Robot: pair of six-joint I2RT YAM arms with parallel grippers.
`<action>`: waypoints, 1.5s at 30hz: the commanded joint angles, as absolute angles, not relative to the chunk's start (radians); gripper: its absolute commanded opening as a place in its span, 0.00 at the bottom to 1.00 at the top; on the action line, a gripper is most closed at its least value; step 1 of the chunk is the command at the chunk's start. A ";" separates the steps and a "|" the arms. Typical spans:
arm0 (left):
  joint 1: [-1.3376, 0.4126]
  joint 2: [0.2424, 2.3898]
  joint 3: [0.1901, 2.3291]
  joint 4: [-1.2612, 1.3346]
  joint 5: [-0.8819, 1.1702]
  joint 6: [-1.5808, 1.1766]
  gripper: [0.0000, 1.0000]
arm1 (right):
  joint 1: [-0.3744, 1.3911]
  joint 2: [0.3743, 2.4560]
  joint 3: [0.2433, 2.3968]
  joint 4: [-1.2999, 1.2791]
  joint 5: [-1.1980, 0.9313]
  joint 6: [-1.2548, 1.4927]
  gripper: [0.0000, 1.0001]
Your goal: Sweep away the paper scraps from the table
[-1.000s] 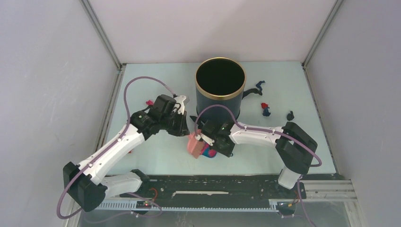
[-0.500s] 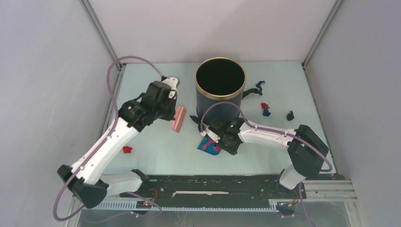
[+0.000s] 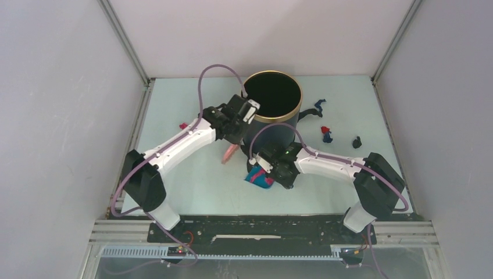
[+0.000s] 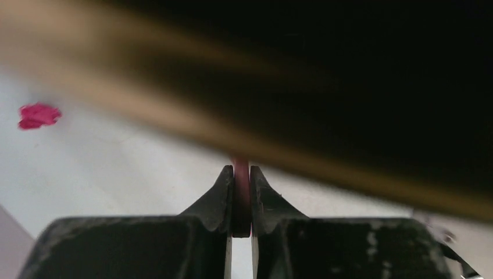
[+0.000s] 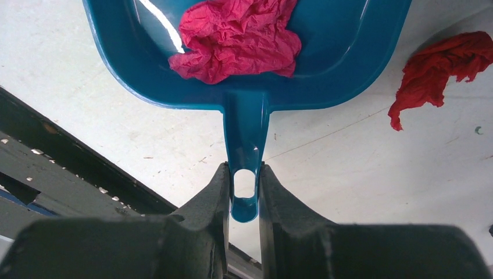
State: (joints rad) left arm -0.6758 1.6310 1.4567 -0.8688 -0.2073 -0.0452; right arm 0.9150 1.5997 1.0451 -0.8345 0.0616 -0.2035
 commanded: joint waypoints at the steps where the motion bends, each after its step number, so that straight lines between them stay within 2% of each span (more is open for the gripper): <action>1: -0.728 1.579 1.393 -0.801 -0.066 -0.023 0.00 | 0.901 1.571 1.031 -0.826 0.053 -0.216 0.00; 6: -0.792 1.516 1.305 -0.803 0.020 -0.063 0.00 | 0.899 1.583 1.029 -0.825 0.066 -0.216 0.00; 20: -0.899 1.268 1.246 -0.784 0.062 -0.201 0.00 | 0.896 1.551 1.010 -0.837 0.060 -0.241 0.00; 24: -0.899 1.220 1.315 -0.902 -0.071 -0.215 0.00 | 0.897 1.530 0.998 -0.842 0.014 -0.253 0.00; 30: -0.896 1.212 1.394 -1.151 -0.403 -0.260 0.00 | 0.900 1.499 0.992 -0.835 0.011 -0.259 0.00; 38: -0.726 1.167 1.259 -1.271 -0.857 -0.362 0.00 | 0.919 1.501 0.992 -0.838 -0.019 -0.262 0.00; 45: -0.617 1.177 1.149 -1.226 -1.048 -0.396 0.00 | 0.943 1.517 0.992 -0.839 -0.029 -0.264 0.00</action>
State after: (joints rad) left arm -0.6682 1.1904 1.1645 -1.2427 -0.8455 -0.3416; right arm 0.9287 1.5288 0.9901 -0.8436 -0.0101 -0.2485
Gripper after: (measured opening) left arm 0.120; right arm 0.258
